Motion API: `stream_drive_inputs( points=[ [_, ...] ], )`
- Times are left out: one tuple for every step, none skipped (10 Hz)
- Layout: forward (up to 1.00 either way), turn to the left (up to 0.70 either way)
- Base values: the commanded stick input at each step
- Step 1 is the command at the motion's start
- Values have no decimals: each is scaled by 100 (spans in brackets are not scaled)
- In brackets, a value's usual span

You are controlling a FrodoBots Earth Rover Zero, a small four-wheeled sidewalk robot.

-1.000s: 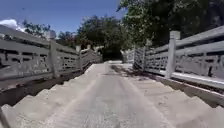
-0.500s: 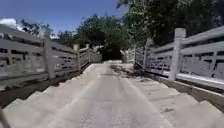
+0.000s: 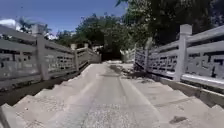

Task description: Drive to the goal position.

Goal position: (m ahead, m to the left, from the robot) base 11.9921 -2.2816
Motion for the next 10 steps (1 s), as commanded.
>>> stream_drive_inputs(
  points=[
    [45,0],
    [45,0],
    [45,0],
    [45,0],
    [45,0],
    [45,0],
    [45,0],
    [45,0],
    [45,0],
    [45,0]
  ],
)
